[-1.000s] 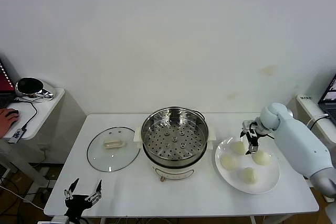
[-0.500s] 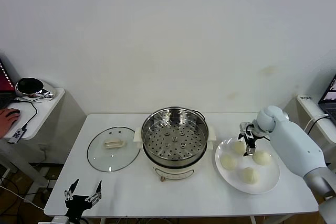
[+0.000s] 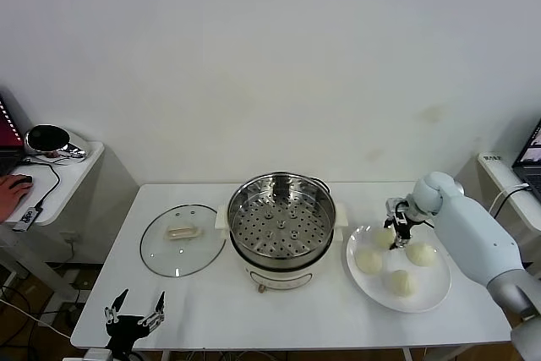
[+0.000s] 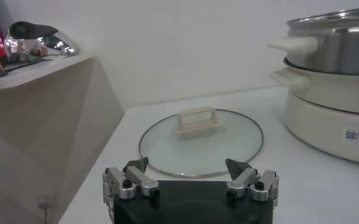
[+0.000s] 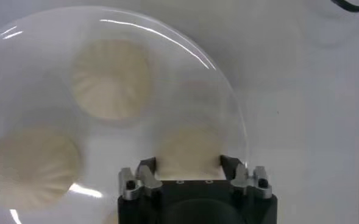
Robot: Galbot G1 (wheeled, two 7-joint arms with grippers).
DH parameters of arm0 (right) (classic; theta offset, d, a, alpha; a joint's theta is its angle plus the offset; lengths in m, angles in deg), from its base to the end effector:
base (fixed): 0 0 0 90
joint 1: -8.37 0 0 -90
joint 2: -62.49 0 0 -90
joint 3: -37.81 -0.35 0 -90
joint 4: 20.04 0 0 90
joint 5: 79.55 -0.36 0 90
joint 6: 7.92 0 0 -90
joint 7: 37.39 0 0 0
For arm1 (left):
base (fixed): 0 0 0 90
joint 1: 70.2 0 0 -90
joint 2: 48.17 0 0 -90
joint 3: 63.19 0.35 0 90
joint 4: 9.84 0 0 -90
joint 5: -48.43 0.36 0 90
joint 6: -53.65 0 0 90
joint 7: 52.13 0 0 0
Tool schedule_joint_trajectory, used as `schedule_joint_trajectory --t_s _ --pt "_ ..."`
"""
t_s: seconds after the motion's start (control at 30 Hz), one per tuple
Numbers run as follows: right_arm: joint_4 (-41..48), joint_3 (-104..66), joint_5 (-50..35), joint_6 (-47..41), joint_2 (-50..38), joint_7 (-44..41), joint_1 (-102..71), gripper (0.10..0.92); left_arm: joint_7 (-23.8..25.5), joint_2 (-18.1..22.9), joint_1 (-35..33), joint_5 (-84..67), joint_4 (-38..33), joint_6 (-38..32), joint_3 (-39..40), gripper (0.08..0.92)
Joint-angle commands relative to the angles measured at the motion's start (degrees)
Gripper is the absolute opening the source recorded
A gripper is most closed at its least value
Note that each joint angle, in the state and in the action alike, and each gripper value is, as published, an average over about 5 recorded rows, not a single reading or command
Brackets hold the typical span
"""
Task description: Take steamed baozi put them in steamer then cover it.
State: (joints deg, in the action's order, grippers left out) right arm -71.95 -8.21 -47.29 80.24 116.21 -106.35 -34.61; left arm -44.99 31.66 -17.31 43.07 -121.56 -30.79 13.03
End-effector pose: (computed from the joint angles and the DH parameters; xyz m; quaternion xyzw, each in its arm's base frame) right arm 0.5616 -0.1799 -0.2446 0.4659 -0.5609 0.5412 0.4188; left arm 0.1388 0.1167 -0.3549 0.0096 -0.9822 -0.0754 0.1716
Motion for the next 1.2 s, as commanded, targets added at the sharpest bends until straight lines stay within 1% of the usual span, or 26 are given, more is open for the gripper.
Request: schedule_joint_trajectory --t_s 0.03,0.17,0.37,0.5,0.6,0.67,0.73,0.83,0.9,1.1,1.2 --pt "-1.6 0.5 -2.1 -0.5 -1.1 -0.4 0.7 0.425 0.0 0.0 -0.1 0.1 -0.1 0.0 0.0 0.823" --pt "-4.7 3.7 -6.5 -1.6 -3.4 -1.6 3.9 0.416 0.0 0.1 -0.1 0.2 -0.3 0.0 0.2 0.823" --pt "-8.7 12.3 -16.6 -3.5 -5.7 -3.9 14.8 0.416 0.0 0.1 0.0 0.2 -0.7 0.0 0.5 0.823" --pt "-8.4 18.4 -22.4 -3.7 -4.2 -5.6 24.2 0.416 -0.1 0.1 0.0 0.1 -1.3 0.0 0.5 0.823" --pt "-5.6 22.5 -25.8 -2.2 -0.9 -7.2 30.3 0.416 -0.2 0.0 -0.1 -0.1 -1.9 0.0 0.4 0.823" --pt "-2.0 24.0 -27.5 1.0 2.6 -8.7 33.7 0.416 -0.3 0.0 -0.1 -0.1 -2.2 0.1 0.3 0.823" --pt "2.5 24.7 -28.5 6.4 7.1 -10.4 36.2 0.416 -0.4 0.0 -0.1 -0.2 -2.5 0.1 0.3 0.823" --pt "9.4 25.4 -30.5 17.4 13.3 -12.1 38.3 0.416 -0.6 0.1 -0.1 -0.1 -2.7 0.1 0.3 0.823" --pt "12.1 26.7 -31.6 24.3 16.3 -12.4 38.7 0.416 -0.7 0.3 -0.1 -0.1 -2.9 0.1 0.3 0.823" --pt "9.4 31.7 -27.6 38.5 20.3 -11.3 37.1 0.420 -0.8 0.9 -0.5 0.0 -3.3 0.1 0.3 0.823" --pt "9.6 32.1 -23.2 44.5 22.3 -9.6 36.2 0.423 -0.9 1.2 -0.6 0.1 -3.2 0.1 0.3 0.823"
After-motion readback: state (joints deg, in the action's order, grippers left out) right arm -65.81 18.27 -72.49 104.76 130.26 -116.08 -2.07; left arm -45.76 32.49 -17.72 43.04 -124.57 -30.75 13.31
